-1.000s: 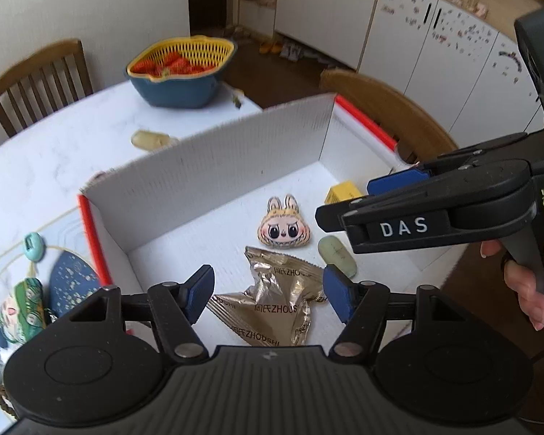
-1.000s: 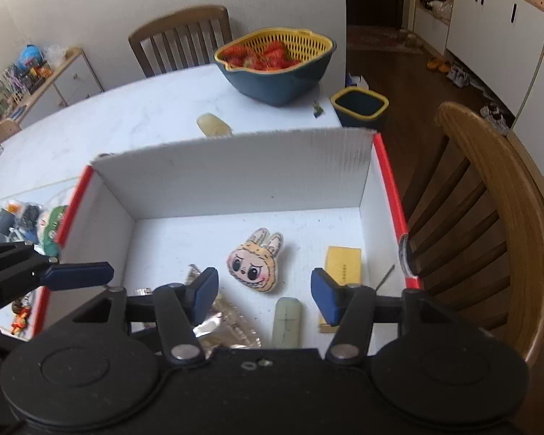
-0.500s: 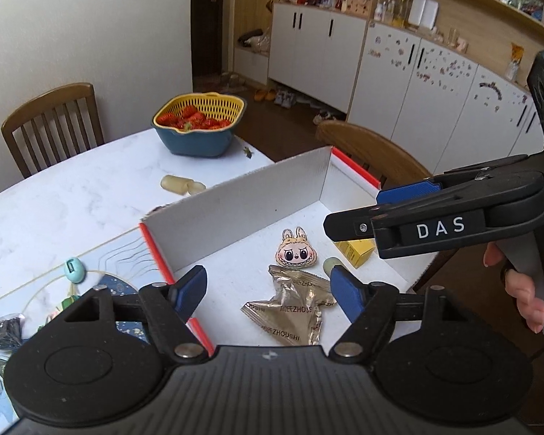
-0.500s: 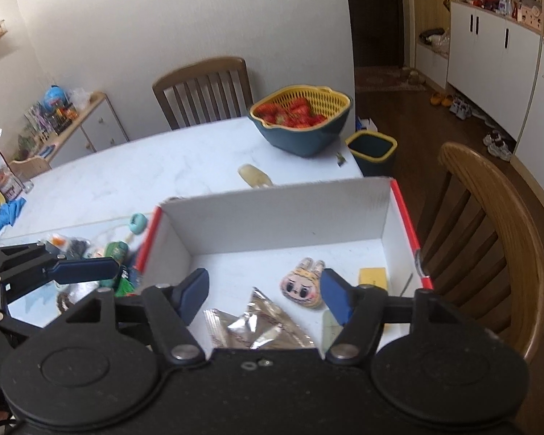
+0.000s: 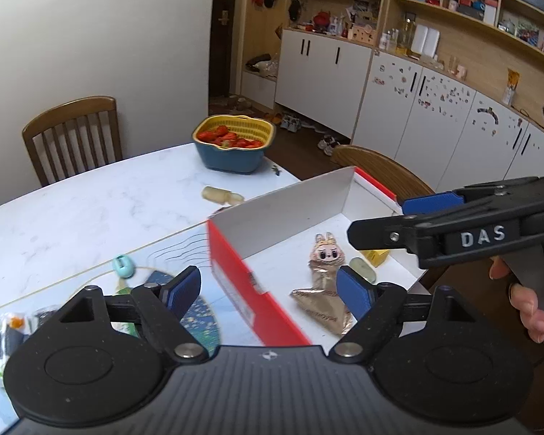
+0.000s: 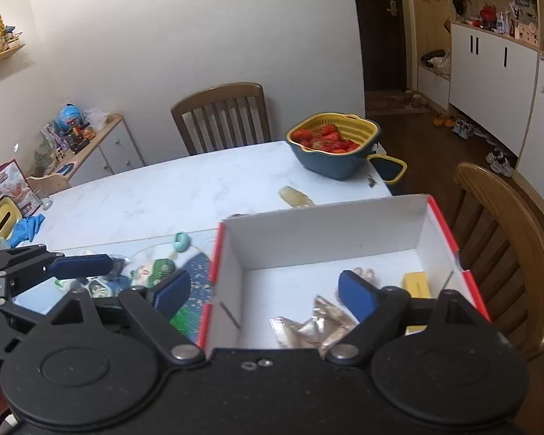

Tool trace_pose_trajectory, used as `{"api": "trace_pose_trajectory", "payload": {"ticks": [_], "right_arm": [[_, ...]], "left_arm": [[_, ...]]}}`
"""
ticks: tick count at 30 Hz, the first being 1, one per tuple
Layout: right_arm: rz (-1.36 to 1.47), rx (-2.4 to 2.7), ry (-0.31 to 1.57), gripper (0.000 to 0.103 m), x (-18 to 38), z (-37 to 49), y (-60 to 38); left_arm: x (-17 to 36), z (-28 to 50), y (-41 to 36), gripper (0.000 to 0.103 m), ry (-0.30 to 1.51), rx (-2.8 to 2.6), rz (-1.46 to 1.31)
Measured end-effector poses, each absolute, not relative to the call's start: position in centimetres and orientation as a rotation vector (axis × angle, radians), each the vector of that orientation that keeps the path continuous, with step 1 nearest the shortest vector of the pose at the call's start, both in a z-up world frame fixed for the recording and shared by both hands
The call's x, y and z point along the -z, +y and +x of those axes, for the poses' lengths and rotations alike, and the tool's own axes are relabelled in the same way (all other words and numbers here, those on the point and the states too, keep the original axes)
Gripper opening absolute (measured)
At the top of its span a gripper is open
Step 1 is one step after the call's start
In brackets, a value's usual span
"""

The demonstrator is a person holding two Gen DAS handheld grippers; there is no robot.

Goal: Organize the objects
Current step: 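Withdraw both tools from the shoebox toward the table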

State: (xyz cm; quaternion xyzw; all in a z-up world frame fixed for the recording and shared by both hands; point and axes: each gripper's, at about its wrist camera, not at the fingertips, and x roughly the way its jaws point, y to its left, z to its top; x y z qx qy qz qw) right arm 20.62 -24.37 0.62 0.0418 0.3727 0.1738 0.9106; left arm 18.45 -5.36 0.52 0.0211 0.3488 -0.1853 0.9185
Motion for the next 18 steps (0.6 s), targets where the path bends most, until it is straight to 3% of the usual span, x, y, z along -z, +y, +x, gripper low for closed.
{"api": "trace_pose_trajectory", "payload": {"ticks": [18], "right_arm": [[0.082,-0.413,0.714,0.099,-0.3,17.8,-14.9]], "left_arm": [[0.3,17.7,6.9,0.084,0.699,0.222,-0.083]]}}
